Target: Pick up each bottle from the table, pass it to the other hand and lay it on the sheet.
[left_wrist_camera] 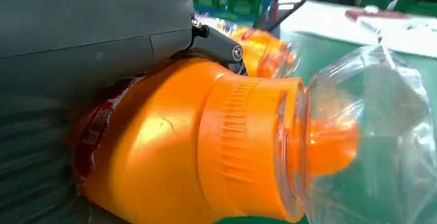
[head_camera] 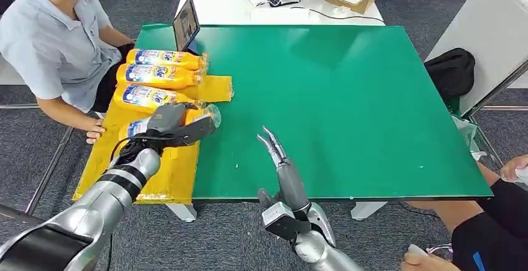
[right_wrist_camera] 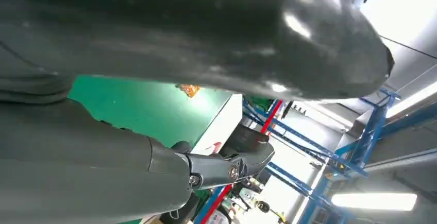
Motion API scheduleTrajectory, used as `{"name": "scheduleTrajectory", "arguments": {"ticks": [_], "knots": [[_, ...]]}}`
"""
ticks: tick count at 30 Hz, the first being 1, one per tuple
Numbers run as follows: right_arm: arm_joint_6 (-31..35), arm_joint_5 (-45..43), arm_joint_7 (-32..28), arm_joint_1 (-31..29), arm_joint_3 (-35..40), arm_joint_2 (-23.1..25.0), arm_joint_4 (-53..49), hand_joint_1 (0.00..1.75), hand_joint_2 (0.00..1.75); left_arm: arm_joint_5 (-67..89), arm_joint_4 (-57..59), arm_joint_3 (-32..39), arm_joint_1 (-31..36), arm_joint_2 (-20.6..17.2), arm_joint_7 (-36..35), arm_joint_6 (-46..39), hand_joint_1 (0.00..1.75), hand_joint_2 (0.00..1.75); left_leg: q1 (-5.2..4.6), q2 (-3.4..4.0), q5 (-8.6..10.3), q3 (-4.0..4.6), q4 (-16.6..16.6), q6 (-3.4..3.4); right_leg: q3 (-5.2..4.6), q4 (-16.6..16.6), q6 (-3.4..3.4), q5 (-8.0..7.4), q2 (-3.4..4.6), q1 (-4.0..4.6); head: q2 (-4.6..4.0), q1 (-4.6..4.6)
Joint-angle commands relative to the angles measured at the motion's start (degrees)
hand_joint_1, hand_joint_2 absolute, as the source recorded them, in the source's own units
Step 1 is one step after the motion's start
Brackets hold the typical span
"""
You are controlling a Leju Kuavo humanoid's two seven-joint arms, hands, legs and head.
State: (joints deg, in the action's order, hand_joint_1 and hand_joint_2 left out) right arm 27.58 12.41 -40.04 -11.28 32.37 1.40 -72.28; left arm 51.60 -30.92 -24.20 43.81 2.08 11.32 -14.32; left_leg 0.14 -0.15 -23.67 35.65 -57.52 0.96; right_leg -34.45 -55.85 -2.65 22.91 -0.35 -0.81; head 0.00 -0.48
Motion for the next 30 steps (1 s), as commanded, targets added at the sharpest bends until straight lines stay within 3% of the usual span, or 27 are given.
{"name": "scheduleTrajectory", "arguments": {"ticks": [1, 9, 18, 19, 21, 22, 23, 30], "knots": [[-0.33, -0.6, 0.04, -1.29, 0.62, 0.24, 2.27, 0.0, 0.0, 2.86, 12.03, 0.14, 1.15, 0.87, -1.7, -3.16, 1.75, 1.75, 0.03, 0.09, -0.1, -0.32, 0.05, -0.06, 0.28, 0.04, 0.11, 0.07, 0.1, 0.04, 0.0, 0.0], [-0.37, -0.51, 0.04, -0.28, 1.22, 0.18, 2.66, 0.0, 0.0, 6.3, 13.94, -1.3, -0.76, -1.52, -2.71, -5.36, 1.75, 1.75, 0.02, 0.11, -0.07, -0.26, 0.08, -0.05, 0.22, 0.04, 0.08, 0.04, 0.14, 0.03, 0.0, -0.02], [0.67, -1.25, 0.04, -0.43, 3.58, -0.88, 4.49, 0.0, 0.0, 4.49, 15.31, 0.76, -6.63, -2.57, 3.2, -4.73, 1.75, 1.75, 0.0, 0.4, -0.12, -0.5, 0.17, -0.08, 0.35, 0.06, 0.1, 0.03, 0.33, 0.01, 0.0, -0.04], [0.62, -1.36, 0.04, -0.52, 3.82, -0.98, 4.72, 0.0, 0.0, 3.91, 15.32, 1.25, -7.11, -2.45, 4.54, -3.89, 1.64, 1.75, 0.03, 0.42, -0.16, -0.59, 0.16, -0.11, 0.42, 0.06, 0.15, 0.07, 0.35, 0.05, 0.0, 0.0], [0.62, -1.36, 0.04, -0.52, 3.82, -0.98, 4.72, 0.0, 0.0, 3.91, 15.32, 1.25, -7.11, -2.45, 4.54, -3.89, 1.64, 1.75, -0.03, 0.37, -0.11, -0.6, 0.2, -0.07, 0.47, 0.07, 0.09, 0.04, 0.33, -0.02, 0.0, -0.02], [0.62, -1.4, 0.04, -0.55, 3.93, -1.03, 4.83, 0.0, 0.0, 3.49, 15.39, 1.61, -7.33, -2.36, 5.05, -3.25, 0.45, 1.75, 0.0, 0.46, -0.17, -0.77, 0.24, -0.1, 0.62, 0.12, 0.13, 0.03, 0.46, 0.01, 0.0, -0.02], [0.58, -1.42, 0.04, -0.62, 4.01, -1.06, 5.21, 0.0, 0.0, 3.16, 15.46, 1.85, -7.44, -2.3, 5.75, -2.13, 0.03, 1.75, -0.02, 0.39, -0.16, -0.75, 0.22, -0.11, 0.6, 0.07, 0.1, 0.03, 0.38, -0.01, 0.0, -0.04], [0.7, -1.86, 0.04, -1.04, 4.96, -2.03, 6.35, 0.0, 0.0, -3.13, 14.3, 7.21, -8.5, -1.64, 13.51, 6.28, 0.0, 1.75, -0.03, 0.36, -0.16, -1.03, 0.29, -0.11, 0.9, 0.14, 0.13, 0.03, 0.4, -0.02, 0.0, 0.0]]}}
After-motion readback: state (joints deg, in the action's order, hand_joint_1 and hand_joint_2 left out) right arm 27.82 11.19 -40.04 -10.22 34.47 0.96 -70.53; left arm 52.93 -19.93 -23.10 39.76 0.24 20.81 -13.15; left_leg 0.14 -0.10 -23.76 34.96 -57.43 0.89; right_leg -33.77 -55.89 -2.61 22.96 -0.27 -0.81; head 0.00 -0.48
